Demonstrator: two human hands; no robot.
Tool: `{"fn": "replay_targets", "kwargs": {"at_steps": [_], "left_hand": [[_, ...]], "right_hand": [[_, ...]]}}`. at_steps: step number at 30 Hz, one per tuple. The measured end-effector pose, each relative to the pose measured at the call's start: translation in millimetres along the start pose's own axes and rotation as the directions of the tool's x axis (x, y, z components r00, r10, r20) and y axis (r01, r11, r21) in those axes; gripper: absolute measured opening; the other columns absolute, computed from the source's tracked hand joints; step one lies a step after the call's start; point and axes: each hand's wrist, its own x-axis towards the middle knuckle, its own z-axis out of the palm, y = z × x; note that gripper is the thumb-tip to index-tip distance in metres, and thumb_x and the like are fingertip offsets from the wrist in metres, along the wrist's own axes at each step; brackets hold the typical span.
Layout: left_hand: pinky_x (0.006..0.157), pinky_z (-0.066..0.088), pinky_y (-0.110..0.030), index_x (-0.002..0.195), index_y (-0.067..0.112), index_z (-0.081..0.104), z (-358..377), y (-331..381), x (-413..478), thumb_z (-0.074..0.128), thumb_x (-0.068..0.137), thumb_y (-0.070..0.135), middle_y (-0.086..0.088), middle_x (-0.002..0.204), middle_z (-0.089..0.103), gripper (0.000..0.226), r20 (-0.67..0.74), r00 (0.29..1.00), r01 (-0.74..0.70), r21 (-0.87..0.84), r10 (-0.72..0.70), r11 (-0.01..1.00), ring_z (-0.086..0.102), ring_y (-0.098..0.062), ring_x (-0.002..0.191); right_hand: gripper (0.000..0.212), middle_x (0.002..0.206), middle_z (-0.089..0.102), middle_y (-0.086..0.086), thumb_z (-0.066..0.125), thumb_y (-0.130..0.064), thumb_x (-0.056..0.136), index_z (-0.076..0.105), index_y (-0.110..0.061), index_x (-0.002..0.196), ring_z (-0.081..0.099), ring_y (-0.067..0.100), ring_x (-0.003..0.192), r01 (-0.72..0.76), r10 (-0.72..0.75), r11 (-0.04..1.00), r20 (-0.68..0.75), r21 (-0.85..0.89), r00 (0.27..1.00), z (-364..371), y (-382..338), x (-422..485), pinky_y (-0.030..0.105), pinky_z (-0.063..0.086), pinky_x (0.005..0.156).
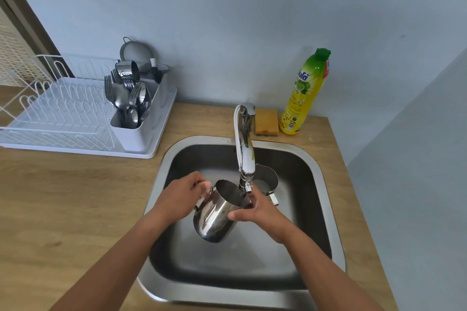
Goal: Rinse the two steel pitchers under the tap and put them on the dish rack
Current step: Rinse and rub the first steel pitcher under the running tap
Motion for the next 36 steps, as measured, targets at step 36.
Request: {"fn": "replay_targets", "kwargs": {"at_steps": [36], "left_hand": [[0.085, 0.053, -0.034, 0.090, 0.026, 0.066, 23, 12, 4, 0.062, 0.092, 0.026, 0.010, 0.095, 0.073, 0.004, -0.023, 0.994, -0.108, -0.166, 0.106, 0.980, 0.066, -0.008, 0.091]], "right_hand": [[0.089, 0.128, 0.057, -0.018, 0.089, -0.008, 0.066, 0.040, -0.052, 0.126, 0.057, 0.007, 0.119, 0.152, -0.204, 0.927, -0.121, -0.343, 0.971, -31, -25, -22, 0.021, 0.051, 0.095]]}}
